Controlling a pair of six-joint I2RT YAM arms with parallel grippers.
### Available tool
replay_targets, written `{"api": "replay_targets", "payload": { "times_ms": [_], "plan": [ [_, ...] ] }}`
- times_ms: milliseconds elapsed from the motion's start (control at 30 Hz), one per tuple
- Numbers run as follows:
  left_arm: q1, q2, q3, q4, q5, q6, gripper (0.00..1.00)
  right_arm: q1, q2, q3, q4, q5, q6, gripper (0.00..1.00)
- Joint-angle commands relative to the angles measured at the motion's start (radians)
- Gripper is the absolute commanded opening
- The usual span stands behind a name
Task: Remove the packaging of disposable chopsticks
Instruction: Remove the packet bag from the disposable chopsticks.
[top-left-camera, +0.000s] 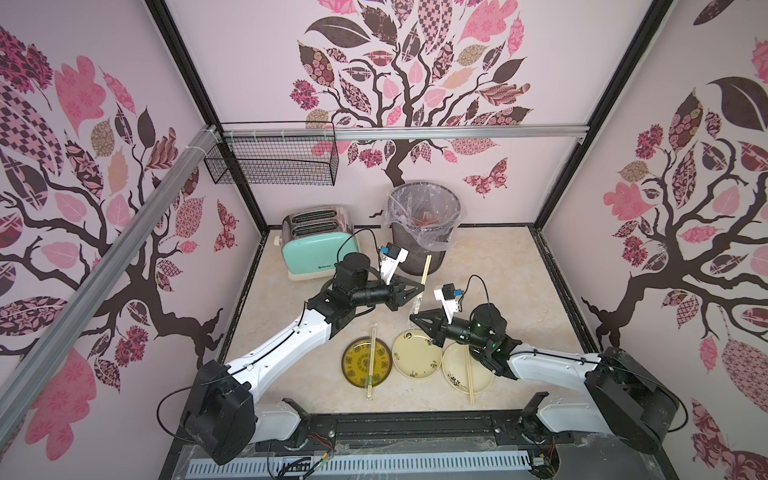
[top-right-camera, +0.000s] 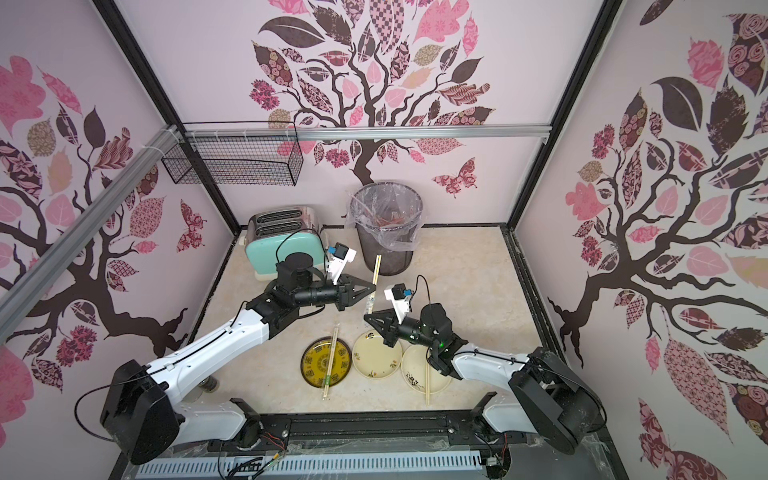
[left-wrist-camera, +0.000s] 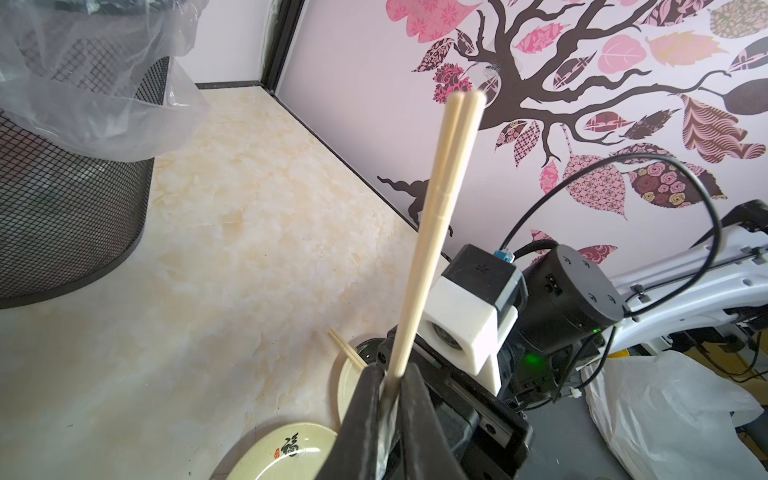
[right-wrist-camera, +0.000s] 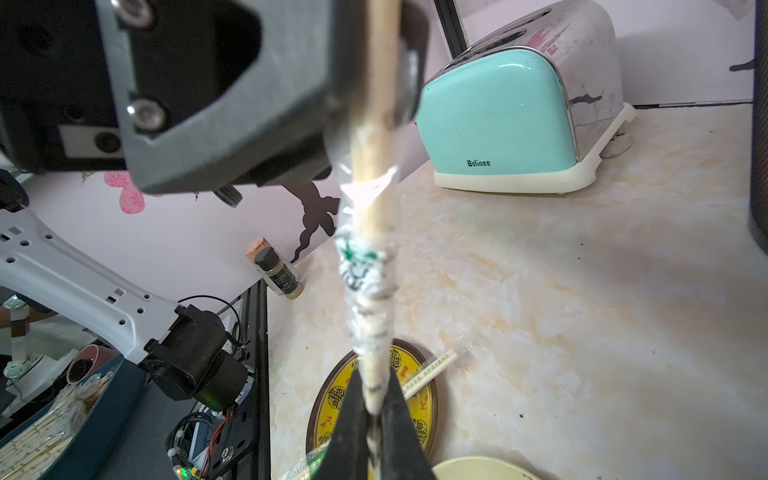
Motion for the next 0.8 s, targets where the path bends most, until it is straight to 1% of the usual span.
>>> {"api": "replay_targets", "payload": {
  "times_ms": [0, 333, 767],
  "plan": [
    [-0.031, 0.0, -0.047, -0.049, 0.028, -0.007, 0.15, -0.005, -0.029, 0.007, 0.054, 0.034, -0.008, 0.0],
    [-0.049, -0.005, -0.119, -0.034, 0.021, -0.029, 0.14, -0.004, -0.039, 0.002, 0.049, 0.047, -0.011, 0.0],
    [-0.083, -0.028, -0.231, 0.032, 0.005, -0.088, 0.15, -0.005, -0.049, -0.004, 0.051, 0.061, -0.011, 0.0]
  ]
}}
